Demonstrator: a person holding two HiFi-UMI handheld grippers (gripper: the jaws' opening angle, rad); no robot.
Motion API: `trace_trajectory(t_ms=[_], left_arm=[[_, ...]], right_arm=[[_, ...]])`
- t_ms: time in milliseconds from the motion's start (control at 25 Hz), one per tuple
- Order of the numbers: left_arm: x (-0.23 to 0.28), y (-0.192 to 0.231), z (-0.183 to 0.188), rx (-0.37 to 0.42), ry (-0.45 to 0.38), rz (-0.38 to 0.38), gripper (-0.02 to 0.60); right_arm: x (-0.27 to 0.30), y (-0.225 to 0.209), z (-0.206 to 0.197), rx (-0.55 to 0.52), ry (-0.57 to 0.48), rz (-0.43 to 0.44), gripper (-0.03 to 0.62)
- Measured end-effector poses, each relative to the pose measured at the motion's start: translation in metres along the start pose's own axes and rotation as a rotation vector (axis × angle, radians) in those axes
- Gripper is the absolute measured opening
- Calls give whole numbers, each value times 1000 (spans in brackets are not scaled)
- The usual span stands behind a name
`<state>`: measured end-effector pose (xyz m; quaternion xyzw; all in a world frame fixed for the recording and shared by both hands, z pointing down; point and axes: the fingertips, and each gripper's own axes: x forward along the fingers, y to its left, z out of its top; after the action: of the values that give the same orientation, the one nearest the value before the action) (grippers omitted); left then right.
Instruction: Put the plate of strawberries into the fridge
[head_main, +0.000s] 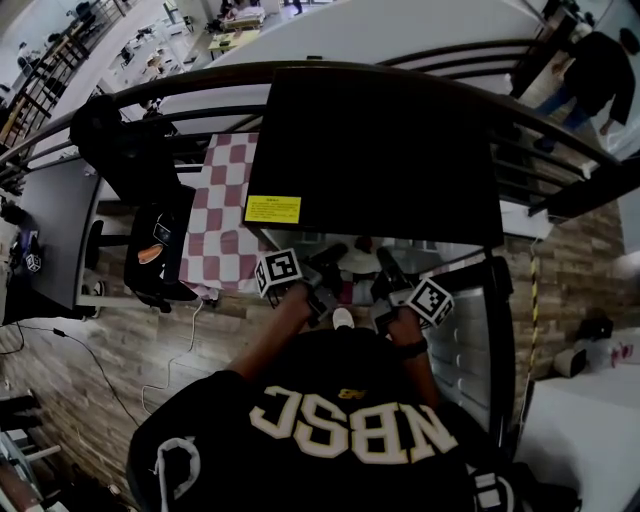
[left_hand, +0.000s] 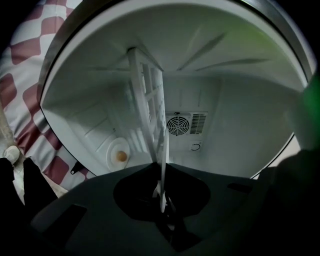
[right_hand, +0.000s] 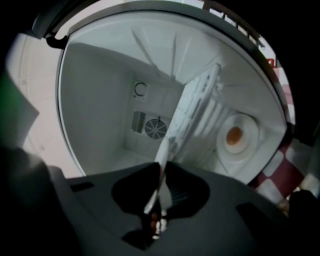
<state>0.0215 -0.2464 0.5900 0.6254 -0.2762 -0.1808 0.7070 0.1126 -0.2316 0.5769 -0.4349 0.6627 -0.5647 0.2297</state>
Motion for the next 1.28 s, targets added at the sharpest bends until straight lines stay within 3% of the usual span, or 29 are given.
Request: trace_trajectory(t_ms=[160, 320, 480, 640, 880, 1040, 1280], left_arm=[[0, 1, 3, -9, -10, -14, 34], [-1, -1, 2, 10, -10, -18, 34], [-2, -3, 2, 29, -12, -13, 35], [-5, -1, 4, 26, -21, -3, 37], [-9, -5, 7, 18, -22, -22, 75], [-10, -5, 7, 15, -26, -23, 98], [-13, -3, 3, 26, -15, -12, 125]], right_arm=[[4, -2, 1, -3, 0, -5, 57], [7, 2, 2, -27, -14, 52, 57], [4, 4, 1, -54, -8, 11, 58], [7, 10, 2, -95, -20, 32, 62], [7, 11, 0, -103, -22, 8, 143], [6, 10, 1, -154, -10, -21, 276], [-3, 6, 5, -140, -26, -24, 288]])
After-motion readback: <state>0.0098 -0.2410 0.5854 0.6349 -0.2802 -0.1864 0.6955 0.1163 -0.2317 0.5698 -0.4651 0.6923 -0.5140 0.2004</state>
